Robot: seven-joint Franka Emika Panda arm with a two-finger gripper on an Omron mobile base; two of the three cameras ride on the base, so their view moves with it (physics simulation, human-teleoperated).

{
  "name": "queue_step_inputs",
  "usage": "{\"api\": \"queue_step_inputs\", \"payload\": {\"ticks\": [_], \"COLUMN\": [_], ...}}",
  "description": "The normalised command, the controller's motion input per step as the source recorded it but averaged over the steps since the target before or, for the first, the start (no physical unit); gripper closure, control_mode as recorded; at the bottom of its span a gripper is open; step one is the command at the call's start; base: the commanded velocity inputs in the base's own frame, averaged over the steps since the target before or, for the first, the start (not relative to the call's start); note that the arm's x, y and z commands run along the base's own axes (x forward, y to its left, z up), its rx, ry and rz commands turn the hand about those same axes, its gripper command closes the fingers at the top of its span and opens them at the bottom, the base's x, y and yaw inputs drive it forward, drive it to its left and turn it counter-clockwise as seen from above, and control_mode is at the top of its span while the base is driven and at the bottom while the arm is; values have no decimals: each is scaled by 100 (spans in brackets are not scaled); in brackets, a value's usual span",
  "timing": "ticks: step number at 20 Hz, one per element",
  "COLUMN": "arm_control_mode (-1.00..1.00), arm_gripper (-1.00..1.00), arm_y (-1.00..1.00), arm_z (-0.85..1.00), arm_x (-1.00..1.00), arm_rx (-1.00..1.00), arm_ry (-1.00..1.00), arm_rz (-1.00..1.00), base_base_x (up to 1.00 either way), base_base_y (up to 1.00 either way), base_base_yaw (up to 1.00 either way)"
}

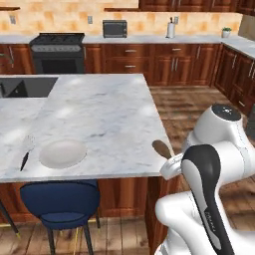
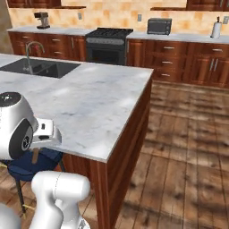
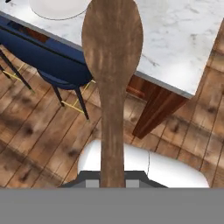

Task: Take the fork and place it on the left side of the plate. Then take the spoon and place it on the right side of the plate. Make sure they're directly next to the plate.

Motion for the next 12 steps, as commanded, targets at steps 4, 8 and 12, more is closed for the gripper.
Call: {"api": "queue_step_inputs", "payload": {"ticks": [4, 8, 12], "arm_control_mode": [100, 100, 100], "arm_gripper": [100, 100, 100], "arm_y": [0, 0, 0], "arm_z": [0, 0, 0], "arm_x": [0, 0, 0], "arm_rx": [0, 0, 0], "arm_ry": [0, 0, 0], "arm_rz": [0, 0, 0], "base_base_x": [-11, -10, -1], "base_base_y": [81, 84, 87], "base_base_yaw": [-41, -40, -39]}}
